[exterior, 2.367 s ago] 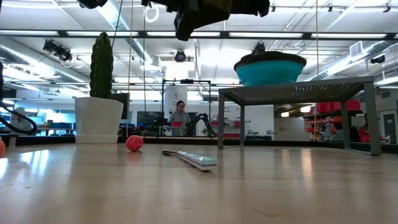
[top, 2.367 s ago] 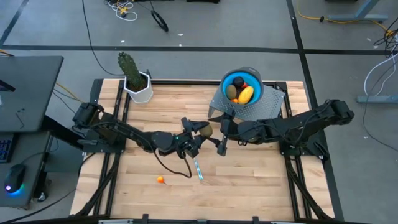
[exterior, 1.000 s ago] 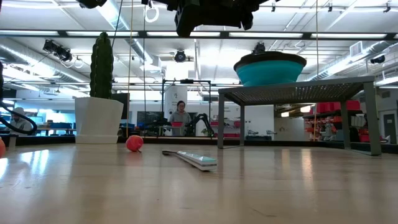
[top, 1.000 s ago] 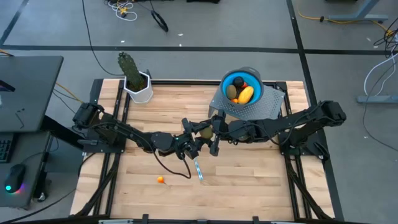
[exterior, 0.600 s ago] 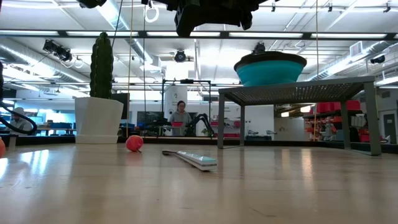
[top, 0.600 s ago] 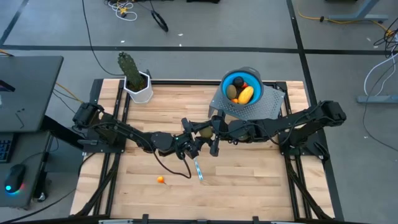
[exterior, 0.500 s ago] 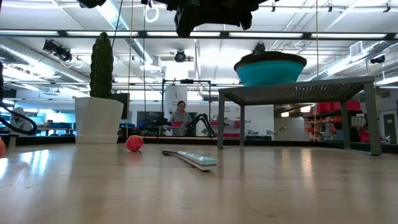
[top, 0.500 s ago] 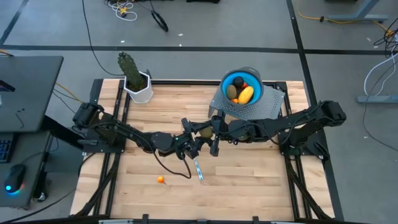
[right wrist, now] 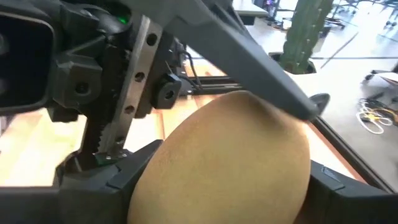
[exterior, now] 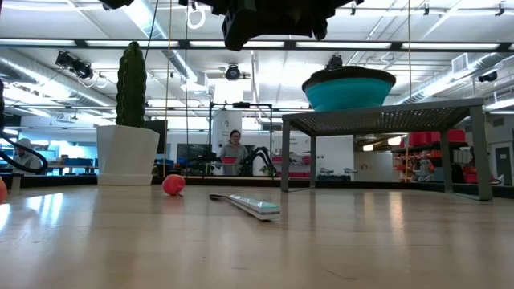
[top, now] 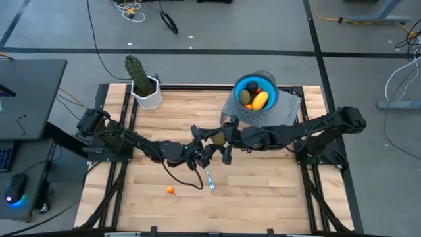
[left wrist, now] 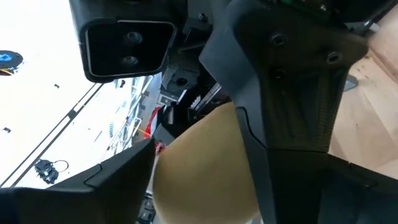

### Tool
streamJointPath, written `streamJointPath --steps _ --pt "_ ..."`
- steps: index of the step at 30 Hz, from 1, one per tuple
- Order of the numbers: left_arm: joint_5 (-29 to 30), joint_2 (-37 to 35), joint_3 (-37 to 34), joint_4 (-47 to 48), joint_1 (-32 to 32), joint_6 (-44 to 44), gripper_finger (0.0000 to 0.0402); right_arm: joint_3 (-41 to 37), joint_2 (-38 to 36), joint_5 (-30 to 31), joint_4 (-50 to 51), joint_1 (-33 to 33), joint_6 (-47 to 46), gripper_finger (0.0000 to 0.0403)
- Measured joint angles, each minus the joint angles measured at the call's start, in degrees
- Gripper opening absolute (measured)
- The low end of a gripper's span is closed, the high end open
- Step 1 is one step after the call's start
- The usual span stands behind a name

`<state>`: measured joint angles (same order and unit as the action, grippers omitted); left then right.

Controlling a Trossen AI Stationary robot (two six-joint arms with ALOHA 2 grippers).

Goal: Pick & Place Fruit
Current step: Put the brown kiwi in the blue strainer bowl on the shelf

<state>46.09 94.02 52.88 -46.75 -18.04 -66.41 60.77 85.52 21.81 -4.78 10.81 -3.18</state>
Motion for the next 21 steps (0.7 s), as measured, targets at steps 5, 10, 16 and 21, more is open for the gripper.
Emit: streamJointPath --steps 5,10,16,21 --pt "0.96 0.00 -0.02 -0.07 -0.66 -0.61 0.0384 0.00 0.00 3.66 1.29 0.07 0.89 0.0269" --pt "5.83 0.00 -0.04 -0.73 -1.37 -3.26 0.0399 0.00 -0.02 5.75 1.94 0.02 1.48 0.0268" --pt "8.53 -0.15 -0.07 -2.06 -2.49 -4.53 0.0399 0.10 -0.21 6.51 2.84 0.02 1.46 0.0268" --pt "10.29 -0.17 -0.15 -2.89 -3.34 -6.24 0.0399 0.18 -0.53 8.22 4.41 0.07 1.36 0.0268"
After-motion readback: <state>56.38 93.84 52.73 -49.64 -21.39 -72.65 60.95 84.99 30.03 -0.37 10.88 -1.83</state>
